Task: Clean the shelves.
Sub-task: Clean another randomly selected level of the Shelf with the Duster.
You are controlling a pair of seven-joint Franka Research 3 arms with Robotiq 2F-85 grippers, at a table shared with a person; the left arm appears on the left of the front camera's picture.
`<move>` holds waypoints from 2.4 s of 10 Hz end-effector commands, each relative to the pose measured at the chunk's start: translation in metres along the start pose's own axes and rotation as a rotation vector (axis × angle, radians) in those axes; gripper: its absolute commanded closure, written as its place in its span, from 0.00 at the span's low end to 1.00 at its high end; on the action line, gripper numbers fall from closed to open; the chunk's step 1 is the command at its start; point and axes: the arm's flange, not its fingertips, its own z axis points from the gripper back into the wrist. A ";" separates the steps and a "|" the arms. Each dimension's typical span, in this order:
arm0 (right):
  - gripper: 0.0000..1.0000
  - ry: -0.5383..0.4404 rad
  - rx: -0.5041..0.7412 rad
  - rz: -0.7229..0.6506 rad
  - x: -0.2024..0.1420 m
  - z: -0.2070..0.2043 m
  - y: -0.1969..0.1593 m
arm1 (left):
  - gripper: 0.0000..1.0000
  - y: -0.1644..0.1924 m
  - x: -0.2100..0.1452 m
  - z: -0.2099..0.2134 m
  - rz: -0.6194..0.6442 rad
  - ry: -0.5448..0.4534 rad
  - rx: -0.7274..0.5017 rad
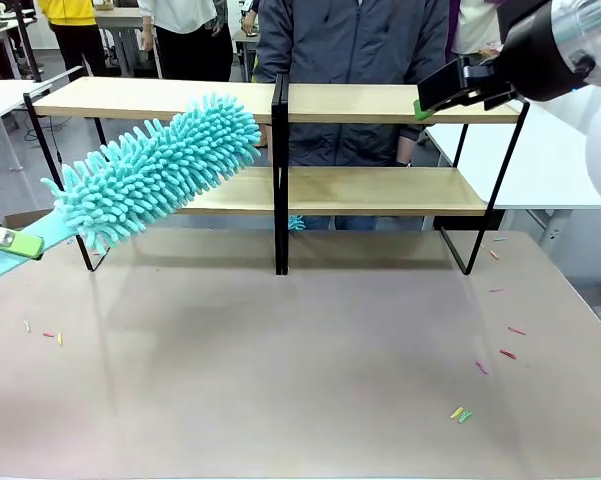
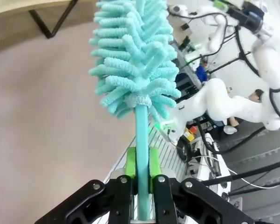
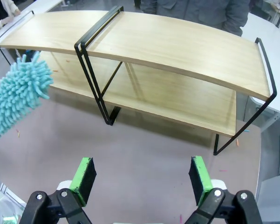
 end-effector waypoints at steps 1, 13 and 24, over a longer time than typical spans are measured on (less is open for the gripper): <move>0.00 0.001 0.004 -0.003 0.001 0.000 0.000 | 0.87 0.017 0.003 -0.038 0.106 0.057 0.078; 0.00 0.001 0.004 -0.003 0.001 0.000 0.000 | 1.00 0.079 0.067 -0.074 0.328 -0.219 0.436; 0.00 0.001 0.004 -0.003 0.001 0.000 0.000 | 1.00 0.042 0.032 -0.058 0.295 -0.379 0.943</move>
